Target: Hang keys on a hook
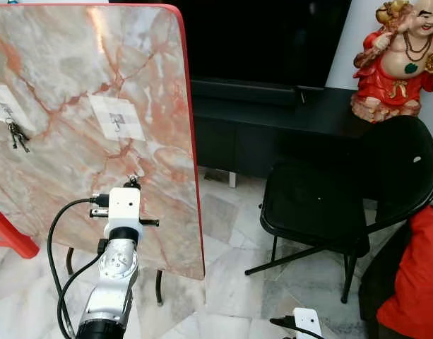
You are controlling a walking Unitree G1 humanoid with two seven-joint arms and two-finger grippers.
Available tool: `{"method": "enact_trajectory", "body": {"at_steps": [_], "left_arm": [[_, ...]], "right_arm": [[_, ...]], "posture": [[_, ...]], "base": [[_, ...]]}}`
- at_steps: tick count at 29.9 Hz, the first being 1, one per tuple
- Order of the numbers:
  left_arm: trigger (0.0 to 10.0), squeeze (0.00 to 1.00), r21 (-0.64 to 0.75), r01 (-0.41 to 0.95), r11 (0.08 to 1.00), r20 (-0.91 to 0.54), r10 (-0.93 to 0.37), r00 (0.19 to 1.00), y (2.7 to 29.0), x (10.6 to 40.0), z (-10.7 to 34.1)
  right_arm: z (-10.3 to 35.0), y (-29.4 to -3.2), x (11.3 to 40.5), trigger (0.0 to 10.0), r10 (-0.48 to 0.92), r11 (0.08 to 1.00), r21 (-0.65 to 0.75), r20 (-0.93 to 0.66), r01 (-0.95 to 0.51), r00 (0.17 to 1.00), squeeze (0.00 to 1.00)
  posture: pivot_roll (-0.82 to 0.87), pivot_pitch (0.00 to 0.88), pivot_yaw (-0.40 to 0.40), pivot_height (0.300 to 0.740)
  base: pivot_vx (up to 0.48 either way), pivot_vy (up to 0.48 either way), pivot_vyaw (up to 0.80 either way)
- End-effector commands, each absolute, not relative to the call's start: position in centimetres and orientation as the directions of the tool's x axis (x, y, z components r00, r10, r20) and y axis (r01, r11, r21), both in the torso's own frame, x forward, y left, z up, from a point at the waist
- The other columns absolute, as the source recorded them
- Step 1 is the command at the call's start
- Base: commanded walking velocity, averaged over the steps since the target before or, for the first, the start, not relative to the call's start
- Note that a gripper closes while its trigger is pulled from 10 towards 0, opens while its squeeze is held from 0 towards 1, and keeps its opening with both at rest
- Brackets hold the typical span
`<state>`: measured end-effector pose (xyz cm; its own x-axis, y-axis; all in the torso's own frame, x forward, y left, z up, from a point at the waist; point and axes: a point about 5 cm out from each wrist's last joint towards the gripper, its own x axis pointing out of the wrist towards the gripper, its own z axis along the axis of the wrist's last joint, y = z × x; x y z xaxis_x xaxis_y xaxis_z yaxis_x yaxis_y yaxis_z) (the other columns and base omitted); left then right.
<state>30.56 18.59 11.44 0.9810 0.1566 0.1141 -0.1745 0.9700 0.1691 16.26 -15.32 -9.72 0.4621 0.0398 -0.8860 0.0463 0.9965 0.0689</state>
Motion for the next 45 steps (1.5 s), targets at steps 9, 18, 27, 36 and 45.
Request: {"method": "enact_trajectory", "body": {"at_steps": [9,18,27,36,45], "left_arm": [[10.0,0.00,0.100,-0.197,0.975,0.121,0.185,0.975,18.9,31.1,12.7],[10.0,0.00,0.089,-0.186,0.979,0.114,0.175,0.978,18.6,31.1,12.8],[10.0,0.00,0.089,-0.180,0.980,0.115,0.169,0.979,18.6,31.0,12.8],[10.0,0.00,0.091,-0.164,0.982,0.112,0.154,0.982,18.2,30.9,12.7],[10.0,0.00,0.095,-0.153,0.984,0.119,0.141,0.983,18.0,30.9,12.8]], "right_arm": [[-9.7,-15.2,16.3,10.0,0.050,0.998,0.056,-0.879,-0.001,0.475,0.00],[-9.6,-15.2,16.4,10.0,0.049,0.998,0.059,-0.877,0.005,0.479,0.00],[-9.6,-15.2,16.5,10.0,0.051,0.998,0.059,-0.876,0.002,0.479,0.00],[-9.6,-15.1,16.6,10.0,0.054,0.999,0.050,-0.876,-0.021,0.479,0.00],[-9.5,-15.2,16.6,10.0,0.050,0.999,0.038,-0.877,-0.035,0.478,0.00]], "posture": [[-0.06,0.000,0.024,0.716],[-0.05,0.000,0.020,0.716],[-0.05,0.000,0.017,0.716],[-0.05,0.000,0.016,0.716],[-0.05,0.000,0.017,0.716]], "base": [[0.000,0.000,0.22],[0.000,0.000,0.11],[0.000,0.000,0.30],[0.000,0.000,0.00],[0.000,0.000,0.36]]}}
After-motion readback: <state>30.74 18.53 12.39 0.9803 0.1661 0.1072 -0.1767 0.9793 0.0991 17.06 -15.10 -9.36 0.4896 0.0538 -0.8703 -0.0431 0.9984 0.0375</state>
